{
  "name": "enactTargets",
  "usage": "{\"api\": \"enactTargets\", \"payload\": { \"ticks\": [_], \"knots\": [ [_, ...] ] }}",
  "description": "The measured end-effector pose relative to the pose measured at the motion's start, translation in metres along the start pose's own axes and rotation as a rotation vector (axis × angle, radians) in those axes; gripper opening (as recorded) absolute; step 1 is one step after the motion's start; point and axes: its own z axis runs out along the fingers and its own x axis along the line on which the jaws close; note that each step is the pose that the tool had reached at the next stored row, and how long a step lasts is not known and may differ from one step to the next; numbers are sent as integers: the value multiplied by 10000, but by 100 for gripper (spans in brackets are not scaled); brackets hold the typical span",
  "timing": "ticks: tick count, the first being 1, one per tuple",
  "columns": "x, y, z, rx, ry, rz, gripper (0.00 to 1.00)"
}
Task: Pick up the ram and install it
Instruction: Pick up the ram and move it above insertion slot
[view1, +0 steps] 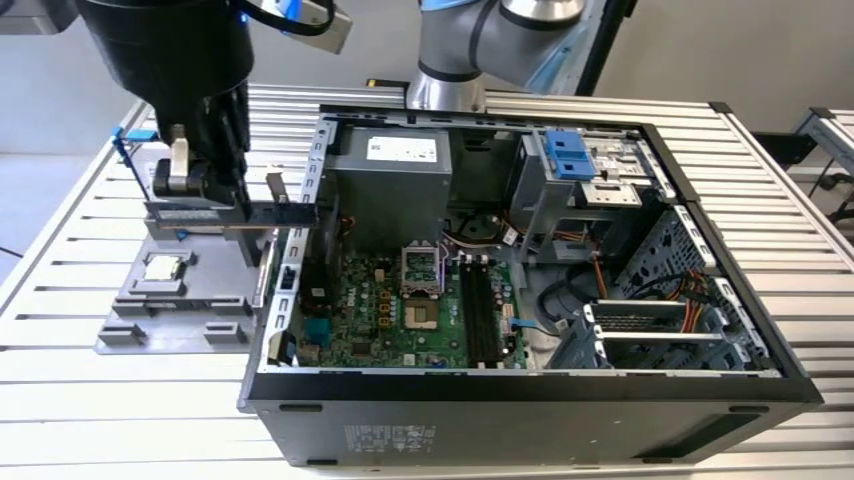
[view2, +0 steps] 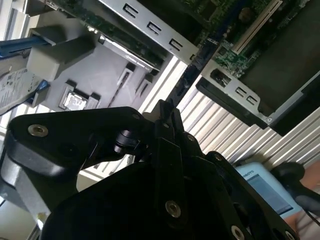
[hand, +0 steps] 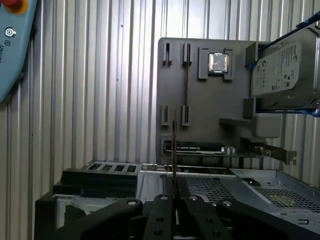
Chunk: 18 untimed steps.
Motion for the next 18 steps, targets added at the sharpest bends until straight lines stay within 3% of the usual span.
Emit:
{"api": "enactTargets", "payload": {
  "ticks": [18],
  "knots": [
    [19, -810, -20, -153, -4, 4, 0]
  ]
}}
